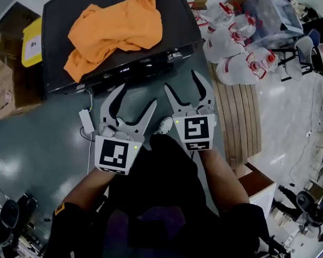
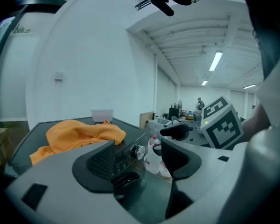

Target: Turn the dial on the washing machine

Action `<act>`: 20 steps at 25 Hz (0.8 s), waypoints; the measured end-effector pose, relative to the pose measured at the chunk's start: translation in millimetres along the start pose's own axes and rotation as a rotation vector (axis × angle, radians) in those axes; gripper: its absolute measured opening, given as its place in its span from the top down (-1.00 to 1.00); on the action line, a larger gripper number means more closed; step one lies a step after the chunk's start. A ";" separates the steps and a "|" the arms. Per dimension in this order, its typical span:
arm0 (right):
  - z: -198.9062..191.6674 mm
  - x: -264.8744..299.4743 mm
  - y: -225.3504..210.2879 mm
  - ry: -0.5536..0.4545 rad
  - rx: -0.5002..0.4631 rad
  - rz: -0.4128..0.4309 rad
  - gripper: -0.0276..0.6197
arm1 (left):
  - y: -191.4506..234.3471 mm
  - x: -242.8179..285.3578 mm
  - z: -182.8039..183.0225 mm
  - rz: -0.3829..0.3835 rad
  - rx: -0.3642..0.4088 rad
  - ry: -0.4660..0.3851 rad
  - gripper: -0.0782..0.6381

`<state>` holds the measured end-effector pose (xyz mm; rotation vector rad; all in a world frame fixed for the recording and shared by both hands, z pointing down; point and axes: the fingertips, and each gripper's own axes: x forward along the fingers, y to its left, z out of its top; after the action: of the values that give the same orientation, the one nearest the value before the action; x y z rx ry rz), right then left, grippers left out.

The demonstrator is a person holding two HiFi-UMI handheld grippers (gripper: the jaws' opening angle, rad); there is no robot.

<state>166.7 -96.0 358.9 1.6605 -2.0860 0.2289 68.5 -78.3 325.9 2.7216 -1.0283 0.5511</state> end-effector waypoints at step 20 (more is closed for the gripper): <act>-55.1 100.8 -15.8 0.077 -0.089 0.011 -0.07 | 50.1 43.5 -68.4 0.225 -0.075 0.020 -0.05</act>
<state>178.9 -166.2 450.3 1.5645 -2.0187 0.1974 46.3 -121.6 407.8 2.5474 -1.3318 0.5607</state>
